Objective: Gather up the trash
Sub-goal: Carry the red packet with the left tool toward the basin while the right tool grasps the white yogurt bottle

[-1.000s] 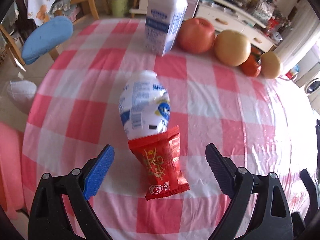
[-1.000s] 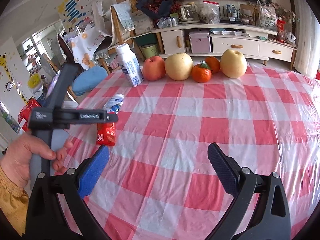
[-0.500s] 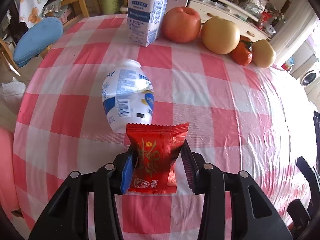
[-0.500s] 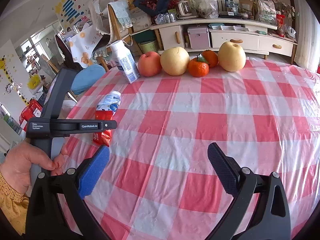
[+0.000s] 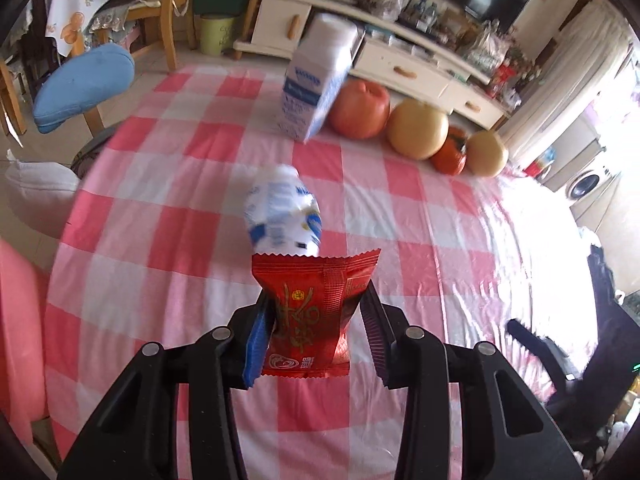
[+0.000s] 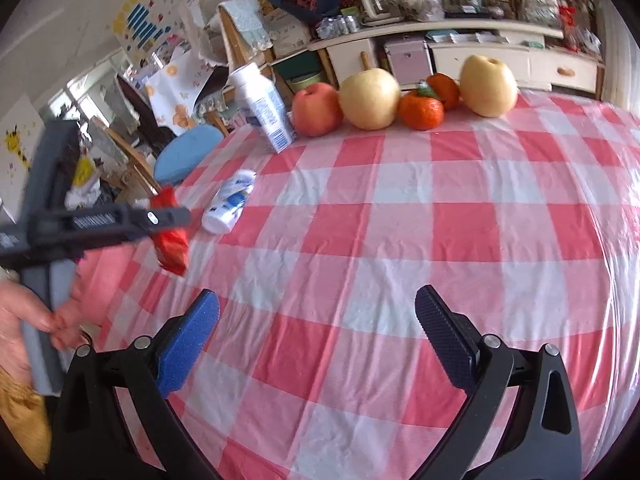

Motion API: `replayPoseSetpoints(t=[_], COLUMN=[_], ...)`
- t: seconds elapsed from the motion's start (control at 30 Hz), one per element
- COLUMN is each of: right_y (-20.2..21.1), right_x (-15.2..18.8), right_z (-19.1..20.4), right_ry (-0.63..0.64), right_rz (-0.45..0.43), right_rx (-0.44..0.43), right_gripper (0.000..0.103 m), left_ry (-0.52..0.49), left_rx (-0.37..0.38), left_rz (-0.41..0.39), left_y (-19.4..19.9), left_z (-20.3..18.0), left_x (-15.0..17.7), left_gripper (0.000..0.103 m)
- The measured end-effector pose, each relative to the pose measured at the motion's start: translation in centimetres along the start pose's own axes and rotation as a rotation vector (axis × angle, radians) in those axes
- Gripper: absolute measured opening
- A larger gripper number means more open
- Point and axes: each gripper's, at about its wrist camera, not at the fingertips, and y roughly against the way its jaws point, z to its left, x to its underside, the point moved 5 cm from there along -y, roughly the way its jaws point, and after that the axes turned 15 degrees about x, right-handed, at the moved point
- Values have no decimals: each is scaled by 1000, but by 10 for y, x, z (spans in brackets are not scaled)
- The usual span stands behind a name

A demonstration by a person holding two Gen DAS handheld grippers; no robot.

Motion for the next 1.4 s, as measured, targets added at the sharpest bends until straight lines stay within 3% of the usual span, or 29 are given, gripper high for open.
replayPoseSetpoints(t=[0.4, 0.83, 0.97, 1.23, 1.4], right_y=[-19, -96, -116, -135, -139], right_x=[7, -45, -52, -53, -52], right_z=[69, 128, 136, 146, 154], right_ry=[137, 110, 123, 166, 248], right_rz=[-104, -33, 4, 24, 3], right_rx=[51, 77, 101, 158, 233], right_gripper=[99, 97, 83, 81, 61], left_ry=[38, 73, 69, 70, 68], left_rx=[-31, -63, -60, -63, -63], left_rz=[-146, -248, -250, -250, -250], left_y=[64, 107, 110, 110, 111], left_z=[39, 64, 66, 66, 67], left_x=[-12, -21, -21, -21, -21], left_gripper=[44, 44, 44, 44, 44])
